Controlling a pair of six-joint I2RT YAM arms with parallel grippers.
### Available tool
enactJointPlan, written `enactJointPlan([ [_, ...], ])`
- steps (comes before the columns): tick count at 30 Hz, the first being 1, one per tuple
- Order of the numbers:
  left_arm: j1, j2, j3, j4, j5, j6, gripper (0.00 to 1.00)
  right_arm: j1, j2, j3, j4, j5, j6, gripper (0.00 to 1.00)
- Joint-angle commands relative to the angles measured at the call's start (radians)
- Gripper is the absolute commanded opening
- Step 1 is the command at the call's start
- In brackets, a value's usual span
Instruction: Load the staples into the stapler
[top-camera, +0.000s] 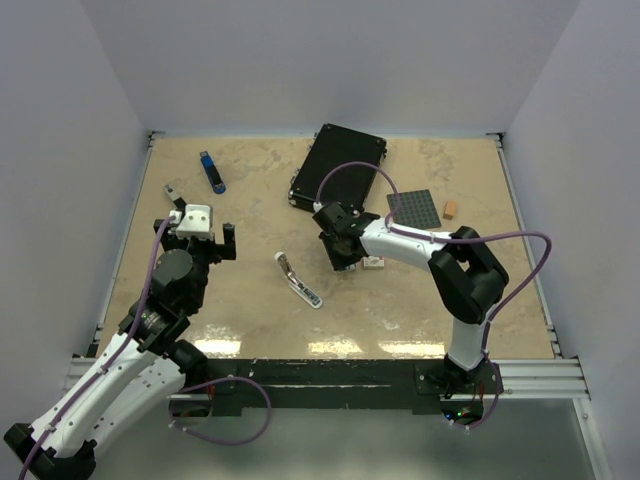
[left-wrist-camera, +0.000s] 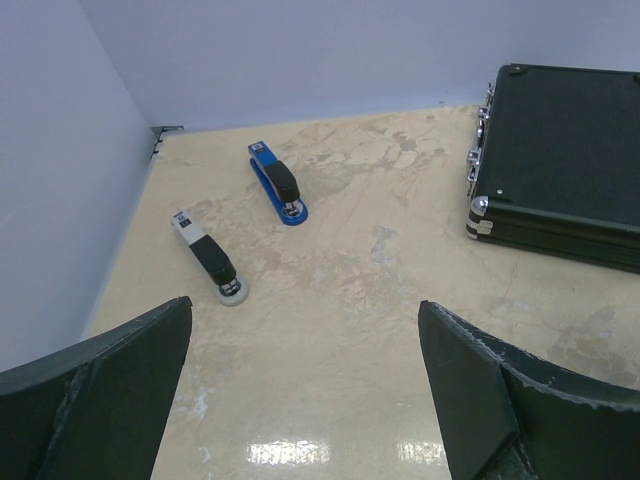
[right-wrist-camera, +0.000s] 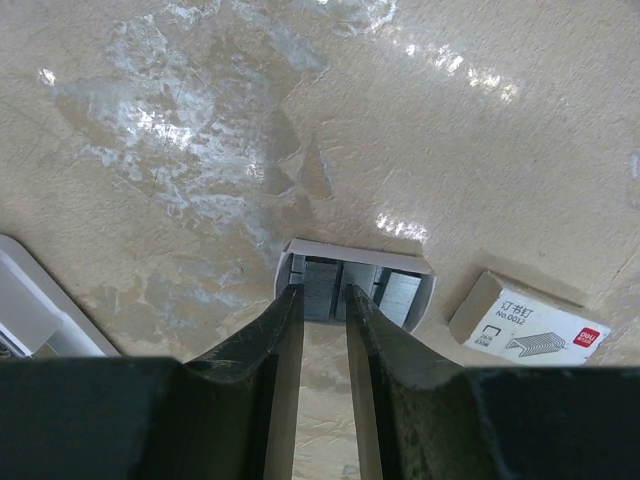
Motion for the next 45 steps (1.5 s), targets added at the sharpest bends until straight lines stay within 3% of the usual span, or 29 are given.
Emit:
enactJointPlan([
  [1,0.007,0.001,-0.006,0.007,0.013,-0.011,1.0,0.012,0.005,0.039,-0.006,0.003,0.01,0.27],
  [25,0.007,0.013,-0.004,0.008,0.019,-0.011,1.0,0.022,0.057,0.034,-0.044,0.062,0.024,0.28],
  [33,0.007,0.013,-0.006,0.007,0.019,-0.012,1.0,0.022,0.031,0.046,-0.031,0.049,0.017,0.16],
  [45,0.007,0.017,-0.006,0.007,0.016,-0.012,1.0,0.024,-0.09,0.06,-0.034,0.028,-0.013,0.15],
])
